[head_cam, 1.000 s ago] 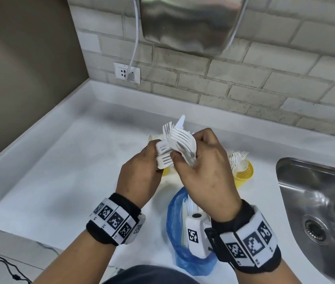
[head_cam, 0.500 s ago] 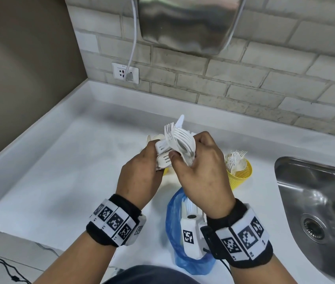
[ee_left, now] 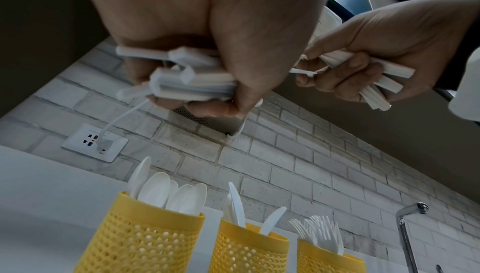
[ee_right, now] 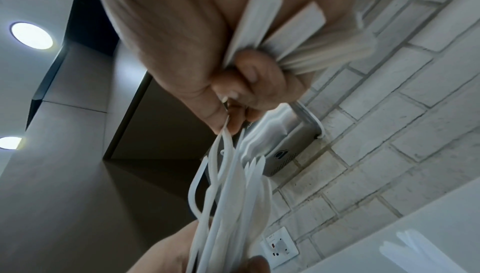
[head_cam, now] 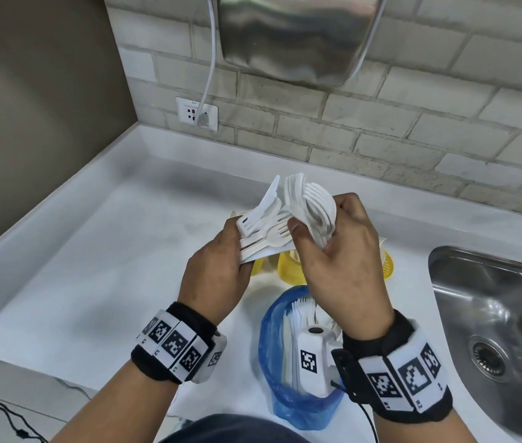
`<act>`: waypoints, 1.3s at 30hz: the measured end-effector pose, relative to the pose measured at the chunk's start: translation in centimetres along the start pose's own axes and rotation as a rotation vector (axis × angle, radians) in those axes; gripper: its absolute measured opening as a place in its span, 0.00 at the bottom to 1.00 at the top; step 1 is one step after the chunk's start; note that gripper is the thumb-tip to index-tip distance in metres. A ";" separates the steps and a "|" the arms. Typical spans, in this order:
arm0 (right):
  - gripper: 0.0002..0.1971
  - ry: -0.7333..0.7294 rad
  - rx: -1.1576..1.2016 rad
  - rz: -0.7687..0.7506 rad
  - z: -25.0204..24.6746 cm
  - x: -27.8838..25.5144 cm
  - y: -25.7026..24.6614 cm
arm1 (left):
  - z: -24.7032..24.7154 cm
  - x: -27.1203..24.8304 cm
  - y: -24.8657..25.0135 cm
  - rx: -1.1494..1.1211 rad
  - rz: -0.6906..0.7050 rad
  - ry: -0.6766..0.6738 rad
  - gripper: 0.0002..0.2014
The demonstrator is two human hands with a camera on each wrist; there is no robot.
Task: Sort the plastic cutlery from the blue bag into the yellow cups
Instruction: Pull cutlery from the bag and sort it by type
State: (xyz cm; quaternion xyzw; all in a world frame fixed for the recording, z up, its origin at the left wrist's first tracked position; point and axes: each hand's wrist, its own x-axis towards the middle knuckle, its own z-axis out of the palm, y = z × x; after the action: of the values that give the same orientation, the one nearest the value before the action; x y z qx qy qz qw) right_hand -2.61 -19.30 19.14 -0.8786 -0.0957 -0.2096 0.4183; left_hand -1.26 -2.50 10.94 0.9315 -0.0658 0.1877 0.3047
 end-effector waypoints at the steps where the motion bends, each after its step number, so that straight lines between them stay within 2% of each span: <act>1: 0.02 0.014 0.024 0.002 -0.3 0.1 -0.1 | 0.0 0.0 0.0 0.000 0.000 -0.001 0.17; 3: 0.07 0.054 0.064 0.000 -0.8 0.3 -0.1 | -0.1 0.0 0.0 -0.009 -0.010 -0.001 0.15; 7: 0.02 0.097 0.224 0.054 -0.8 0.4 0.1 | 0.0 0.1 0.3 -0.055 -0.042 -0.023 0.16; 12: 0.04 0.075 0.573 0.159 -0.1 -0.3 -0.4 | -0.1 0.0 0.7 -0.099 -0.025 -0.017 0.14; 17: 0.05 -0.013 0.706 0.262 0.4 -0.6 -0.1 | -0.2 0.0 0.8 -0.129 -0.018 -0.011 0.14; 22: 0.23 0.133 0.838 0.385 0.7 -0.5 0.3 | -0.3 0.1 0.6 -0.103 -0.006 -0.013 0.14; 24: 0.22 0.225 0.934 0.431 0.4 -0.1 0.5 | -0.3 0.2 0.4 -0.113 -0.020 -0.021 0.16; 30: 0.09 0.471 1.355 0.597 -1.0 1.9 2.2 | -0.1 0.1 0.1 -0.139 -0.054 -0.089 0.23; 39: 0.09 0.525 1.601 0.724 -1.5 2.6 6.6 | 0.0 0.2 0.2 -0.149 -0.068 -0.114 0.24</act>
State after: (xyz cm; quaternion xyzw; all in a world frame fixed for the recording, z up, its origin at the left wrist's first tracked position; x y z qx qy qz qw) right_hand 1.51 -24.67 16.55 -0.2268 0.1670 -0.1294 0.9507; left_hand -1.11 -2.68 11.12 0.9171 -0.0652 0.1187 0.3750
